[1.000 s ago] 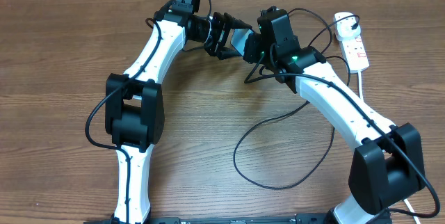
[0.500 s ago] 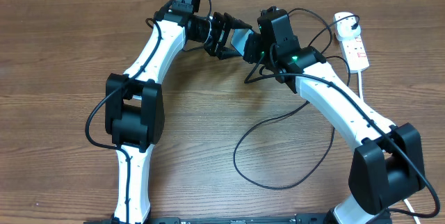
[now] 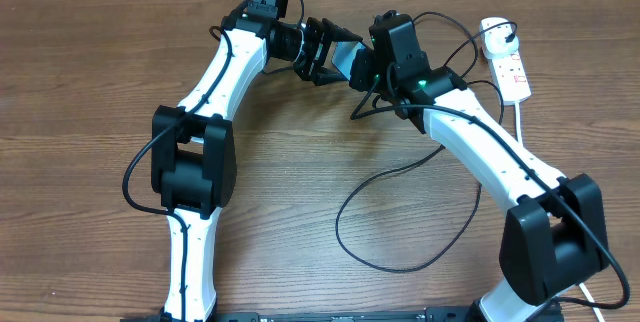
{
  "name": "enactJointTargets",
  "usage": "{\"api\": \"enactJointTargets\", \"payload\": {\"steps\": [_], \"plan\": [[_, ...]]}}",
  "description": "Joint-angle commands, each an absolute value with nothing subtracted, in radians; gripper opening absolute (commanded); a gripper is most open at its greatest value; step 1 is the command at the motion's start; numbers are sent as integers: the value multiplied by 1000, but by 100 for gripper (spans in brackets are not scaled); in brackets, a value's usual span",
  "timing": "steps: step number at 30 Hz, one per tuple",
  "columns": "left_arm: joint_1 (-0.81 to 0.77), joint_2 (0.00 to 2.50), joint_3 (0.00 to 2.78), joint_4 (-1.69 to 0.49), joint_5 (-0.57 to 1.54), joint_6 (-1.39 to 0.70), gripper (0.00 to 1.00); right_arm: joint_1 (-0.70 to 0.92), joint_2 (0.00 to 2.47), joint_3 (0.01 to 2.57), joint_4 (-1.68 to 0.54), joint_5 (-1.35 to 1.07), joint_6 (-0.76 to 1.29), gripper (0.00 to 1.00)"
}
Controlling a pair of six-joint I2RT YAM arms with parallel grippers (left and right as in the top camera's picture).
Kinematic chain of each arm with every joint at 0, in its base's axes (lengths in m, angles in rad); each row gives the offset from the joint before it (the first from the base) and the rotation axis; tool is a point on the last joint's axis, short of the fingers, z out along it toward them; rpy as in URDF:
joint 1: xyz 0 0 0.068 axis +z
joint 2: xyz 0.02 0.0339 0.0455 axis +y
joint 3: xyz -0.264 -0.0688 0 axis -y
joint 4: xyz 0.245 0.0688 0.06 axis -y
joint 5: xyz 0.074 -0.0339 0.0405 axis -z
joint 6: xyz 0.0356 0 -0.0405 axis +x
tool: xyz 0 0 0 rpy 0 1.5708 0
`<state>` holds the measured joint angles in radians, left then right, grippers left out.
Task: Plug charger to phone and switch on socket
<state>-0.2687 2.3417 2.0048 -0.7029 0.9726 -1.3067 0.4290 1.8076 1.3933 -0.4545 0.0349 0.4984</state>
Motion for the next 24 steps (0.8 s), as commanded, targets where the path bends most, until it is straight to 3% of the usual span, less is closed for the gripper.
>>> {"api": "enactJointTargets", "payload": {"steps": [1,7,11,24], "plan": [[-276,2345,2036,-699,1021,-1301,64,433,1825,1420,-442,54,501,16],[-276,2345,2036,-698,1021,-1301,64,433,1825,1420,-427,67,501,16],[-276,2345,2036,-698,1019,-1301,64,433,1825,1420,-427,67,501,10],[-276,2345,2036,-698,1018,-1301,69,433,1825,1420,-428,65,502,10]]}}
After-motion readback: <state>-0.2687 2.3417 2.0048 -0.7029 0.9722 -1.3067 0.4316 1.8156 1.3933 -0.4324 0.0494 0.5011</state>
